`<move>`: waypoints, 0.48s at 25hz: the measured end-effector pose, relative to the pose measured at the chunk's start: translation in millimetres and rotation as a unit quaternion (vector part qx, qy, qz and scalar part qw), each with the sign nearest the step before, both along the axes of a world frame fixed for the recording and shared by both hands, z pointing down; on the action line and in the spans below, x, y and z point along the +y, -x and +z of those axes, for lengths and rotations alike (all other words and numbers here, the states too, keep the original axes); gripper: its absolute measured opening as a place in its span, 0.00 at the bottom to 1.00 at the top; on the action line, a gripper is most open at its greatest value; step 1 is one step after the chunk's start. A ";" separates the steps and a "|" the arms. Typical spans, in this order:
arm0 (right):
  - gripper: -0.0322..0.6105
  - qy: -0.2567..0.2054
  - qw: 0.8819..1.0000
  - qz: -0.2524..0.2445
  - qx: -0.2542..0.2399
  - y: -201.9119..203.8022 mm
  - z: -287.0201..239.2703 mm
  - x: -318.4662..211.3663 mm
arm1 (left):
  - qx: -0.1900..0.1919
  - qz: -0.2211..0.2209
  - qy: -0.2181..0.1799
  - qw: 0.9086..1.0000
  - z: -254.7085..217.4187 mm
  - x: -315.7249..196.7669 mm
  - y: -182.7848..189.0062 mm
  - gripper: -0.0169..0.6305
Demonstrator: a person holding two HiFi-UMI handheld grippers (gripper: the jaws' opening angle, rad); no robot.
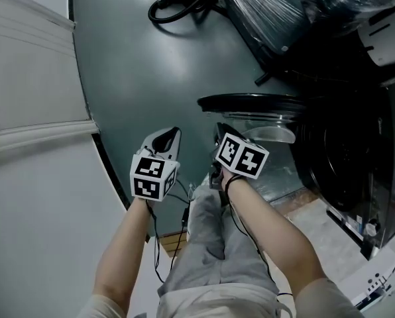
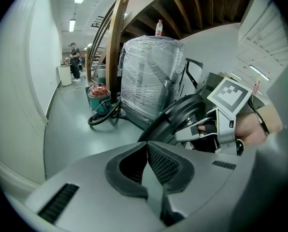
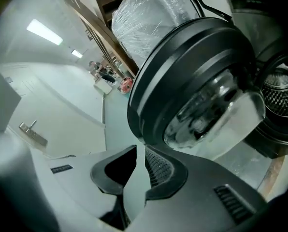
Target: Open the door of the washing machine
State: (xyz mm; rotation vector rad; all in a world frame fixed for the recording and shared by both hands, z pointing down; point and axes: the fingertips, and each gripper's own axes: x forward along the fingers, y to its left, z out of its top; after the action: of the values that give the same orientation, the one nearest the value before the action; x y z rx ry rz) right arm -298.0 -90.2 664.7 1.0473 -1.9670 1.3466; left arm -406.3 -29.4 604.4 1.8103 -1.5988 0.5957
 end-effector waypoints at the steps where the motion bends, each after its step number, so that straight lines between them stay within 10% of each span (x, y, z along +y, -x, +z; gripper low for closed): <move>1: 0.17 0.001 1.000 0.000 0.001 -0.3 1.3 -0.6 | 0.002 -0.001 0.001 1.000 0.7 -1.1 1.1 0.06; 12: 0.17 0.004 1.000 -0.002 -0.002 -2.0 -5.5 4.5 | 0.004 0.007 0.000 1.000 -5.4 -6.4 -2.4 0.06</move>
State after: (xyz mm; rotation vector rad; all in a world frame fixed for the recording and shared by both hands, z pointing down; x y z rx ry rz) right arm -296.0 -85.6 659.2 1.0367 -1.9642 1.3553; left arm -403.8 -35.8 599.0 1.8232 -1.5821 0.5943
